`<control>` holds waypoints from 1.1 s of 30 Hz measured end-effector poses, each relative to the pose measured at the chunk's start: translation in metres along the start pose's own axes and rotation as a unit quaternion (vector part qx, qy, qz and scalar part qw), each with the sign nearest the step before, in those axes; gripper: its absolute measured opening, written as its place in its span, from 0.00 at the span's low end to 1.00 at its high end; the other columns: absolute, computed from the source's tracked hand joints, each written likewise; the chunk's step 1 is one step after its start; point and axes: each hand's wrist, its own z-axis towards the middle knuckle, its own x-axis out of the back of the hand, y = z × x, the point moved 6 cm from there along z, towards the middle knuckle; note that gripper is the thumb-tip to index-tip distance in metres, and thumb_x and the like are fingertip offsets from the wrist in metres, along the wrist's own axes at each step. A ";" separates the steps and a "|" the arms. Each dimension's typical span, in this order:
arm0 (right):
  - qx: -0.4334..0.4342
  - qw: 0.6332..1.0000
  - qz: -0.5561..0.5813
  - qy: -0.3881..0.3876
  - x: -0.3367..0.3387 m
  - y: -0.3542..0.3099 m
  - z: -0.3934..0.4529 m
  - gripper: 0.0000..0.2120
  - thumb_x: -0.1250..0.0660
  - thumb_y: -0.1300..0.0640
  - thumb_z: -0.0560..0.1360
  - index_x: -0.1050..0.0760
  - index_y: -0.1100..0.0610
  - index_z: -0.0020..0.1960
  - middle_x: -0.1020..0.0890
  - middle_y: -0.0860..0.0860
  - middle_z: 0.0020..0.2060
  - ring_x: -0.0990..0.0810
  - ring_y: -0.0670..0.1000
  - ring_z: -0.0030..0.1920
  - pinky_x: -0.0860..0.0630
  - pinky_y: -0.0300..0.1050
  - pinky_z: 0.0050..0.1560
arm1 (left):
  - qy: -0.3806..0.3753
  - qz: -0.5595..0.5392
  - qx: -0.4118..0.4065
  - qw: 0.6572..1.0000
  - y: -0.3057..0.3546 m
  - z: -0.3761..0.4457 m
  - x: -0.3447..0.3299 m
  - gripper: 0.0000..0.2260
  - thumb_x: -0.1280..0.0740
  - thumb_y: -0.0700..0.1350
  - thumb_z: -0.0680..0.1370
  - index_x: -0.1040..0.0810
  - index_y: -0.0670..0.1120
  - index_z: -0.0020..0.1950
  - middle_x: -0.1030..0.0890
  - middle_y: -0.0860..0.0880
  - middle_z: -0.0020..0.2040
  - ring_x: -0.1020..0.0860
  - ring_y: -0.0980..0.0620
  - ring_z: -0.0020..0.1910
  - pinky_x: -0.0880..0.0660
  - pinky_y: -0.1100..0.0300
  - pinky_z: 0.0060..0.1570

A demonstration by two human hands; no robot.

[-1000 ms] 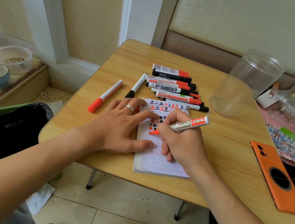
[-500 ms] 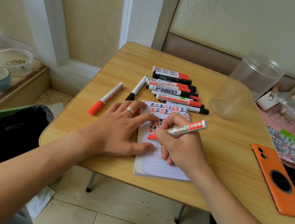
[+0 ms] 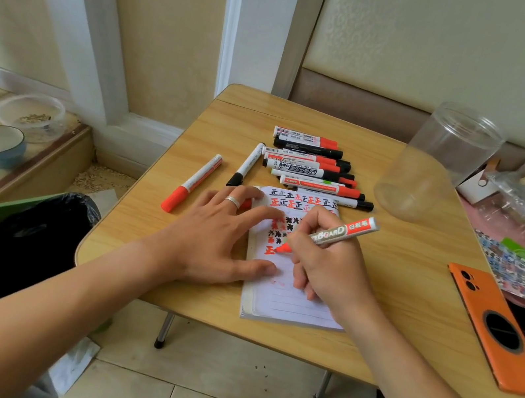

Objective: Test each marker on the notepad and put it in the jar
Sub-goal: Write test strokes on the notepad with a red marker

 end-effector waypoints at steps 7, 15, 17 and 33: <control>-0.039 0.993 0.115 0.008 0.006 0.006 0.003 0.08 0.35 0.63 0.80 0.29 0.59 0.42 0.26 0.54 0.28 0.29 0.51 0.21 0.37 0.37 0.19 | 0.156 -0.062 0.052 0.984 -0.003 -0.006 0.021 0.18 0.40 0.60 0.81 0.28 0.53 0.67 0.27 0.52 0.63 0.24 0.52 0.57 0.27 0.53 0.56; -0.009 0.991 0.132 -0.026 0.003 0.005 0.004 0.06 0.30 0.62 0.80 0.27 0.59 0.46 0.24 0.56 0.33 0.25 0.50 0.23 0.34 0.38 0.21 | 0.197 0.010 0.133 0.971 -0.017 -0.009 0.018 0.06 0.31 0.48 0.80 0.21 0.49 0.54 0.22 0.50 0.51 0.26 0.48 0.54 0.34 0.59 0.46; 0.001 0.988 0.148 -0.037 0.002 0.003 0.004 0.06 0.29 0.60 0.79 0.25 0.58 0.47 0.22 0.56 0.35 0.25 0.51 0.25 0.33 0.39 0.22 | 0.215 -0.033 0.127 0.968 -0.012 -0.010 0.022 0.06 0.30 0.46 0.79 0.22 0.49 0.55 0.22 0.51 0.51 0.27 0.50 0.53 0.32 0.59 0.46; 0.018 0.983 0.158 -0.088 -0.002 0.000 0.006 0.10 0.24 0.51 0.75 0.19 0.54 0.51 0.17 0.53 0.38 0.21 0.53 0.29 0.26 0.42 0.27 | 0.209 -0.029 -0.023 0.977 0.028 -0.008 0.021 0.07 0.31 0.44 0.79 0.25 0.50 0.55 0.25 0.53 0.50 0.26 0.48 0.51 0.28 0.50 0.48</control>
